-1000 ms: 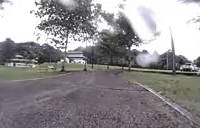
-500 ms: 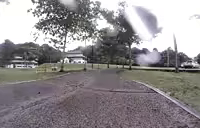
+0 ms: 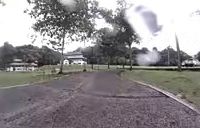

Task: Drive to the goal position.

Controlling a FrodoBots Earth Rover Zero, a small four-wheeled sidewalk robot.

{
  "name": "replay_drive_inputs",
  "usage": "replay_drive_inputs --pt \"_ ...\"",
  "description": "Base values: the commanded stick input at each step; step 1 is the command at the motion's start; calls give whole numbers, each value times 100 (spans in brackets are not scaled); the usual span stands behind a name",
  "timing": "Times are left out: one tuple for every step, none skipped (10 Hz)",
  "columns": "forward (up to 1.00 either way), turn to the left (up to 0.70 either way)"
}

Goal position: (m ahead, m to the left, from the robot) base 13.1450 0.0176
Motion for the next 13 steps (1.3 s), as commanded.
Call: replay_drive_inputs --pt "70 0" --pt "70 0" --pt "70 0" --pt "70 0" --pt "70 0" --pt "70 0" --pt "70 0" --pt "70 0" --pt "70 0" --pt "70 0" --pt "70 0" --pt "70 0" --pt "70 0"
